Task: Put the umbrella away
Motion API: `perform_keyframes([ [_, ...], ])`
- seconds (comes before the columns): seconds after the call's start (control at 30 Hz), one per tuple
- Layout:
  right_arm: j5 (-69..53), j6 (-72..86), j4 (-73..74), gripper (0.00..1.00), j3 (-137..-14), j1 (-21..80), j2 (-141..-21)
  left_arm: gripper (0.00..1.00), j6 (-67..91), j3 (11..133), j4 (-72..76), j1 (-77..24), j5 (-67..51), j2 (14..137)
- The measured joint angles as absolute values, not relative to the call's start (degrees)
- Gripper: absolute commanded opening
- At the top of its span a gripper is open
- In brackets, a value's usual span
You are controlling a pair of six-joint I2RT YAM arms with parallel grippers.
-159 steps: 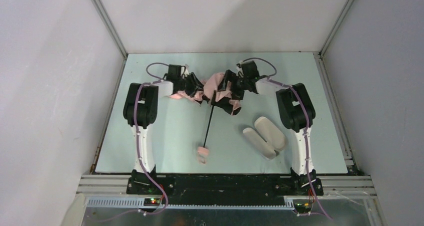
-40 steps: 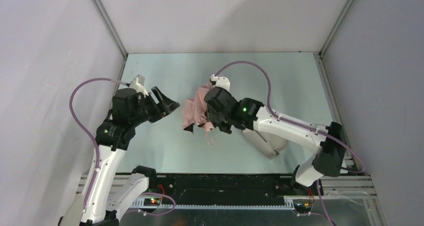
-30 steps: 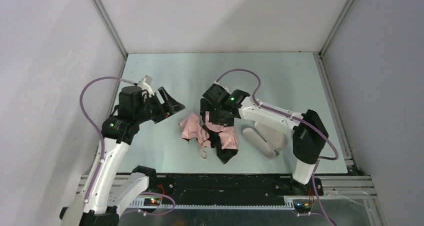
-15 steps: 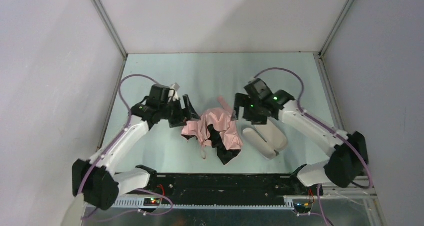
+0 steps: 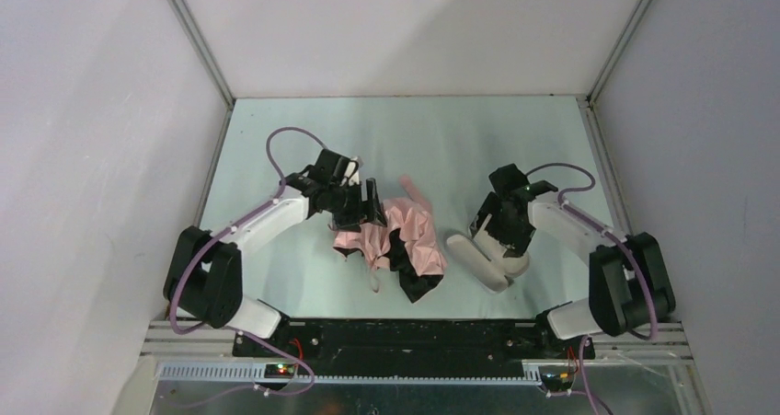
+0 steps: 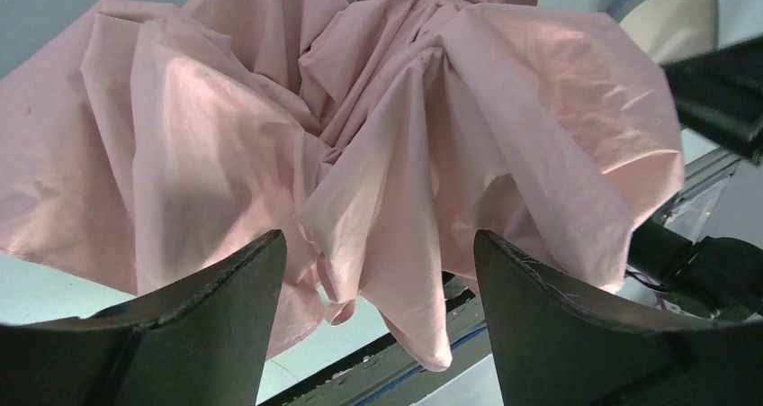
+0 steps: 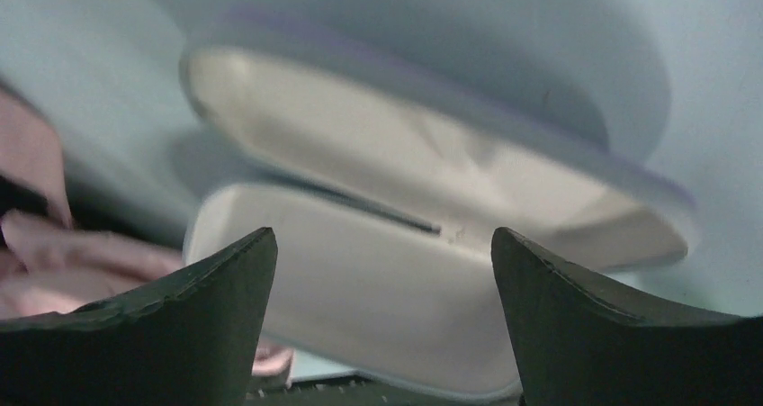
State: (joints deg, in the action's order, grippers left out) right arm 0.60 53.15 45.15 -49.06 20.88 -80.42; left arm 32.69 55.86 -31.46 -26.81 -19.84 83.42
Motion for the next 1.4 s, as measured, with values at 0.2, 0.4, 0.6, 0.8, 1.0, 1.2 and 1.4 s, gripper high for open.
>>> perform_keyframes([
  [0.2, 1.3, 53.5, 36.4, 0.85, -49.9, 13.8, -90.3, 0.81, 30.9, 57.3, -34.3, -26.9, -18.9, 84.7],
  [0.4, 3.7, 50.6, 35.4, 0.87, -60.6, 9.7, -98.9, 0.81, 29.3, 60.0, -36.9, -26.9, -18.1, 84.8],
  [0.6, 5.4, 47.3, 33.6, 0.92, -66.2, 3.5, -100.7, 0.81, 28.6, 60.2, -38.3, -26.9, -18.2, 84.8],
  [0.8, 5.1, 40.6, 32.5, 0.96, -69.1, 2.2, -100.1, 0.81, 27.9, 62.4, -40.9, -26.9, -18.1, 84.8],
  [1.0, 0.9, 34.8, 34.9, 0.98, -69.1, 3.1, -95.7, 0.81, 26.0, 70.1, -46.0, -27.7, -16.6, 84.8],
  [1.2, -6.8, 32.1, 37.6, 0.98, -69.1, 11.8, -86.6, 0.75, 24.4, 81.0, -50.2, -32.1, -13.0, 84.8],
  [1.4, -15.7, 32.4, 33.9, 0.98, -61.4, 22.0, -78.2, 0.39, 25.8, 80.6, -48.9, -35.3, -12.9, 87.4],
])
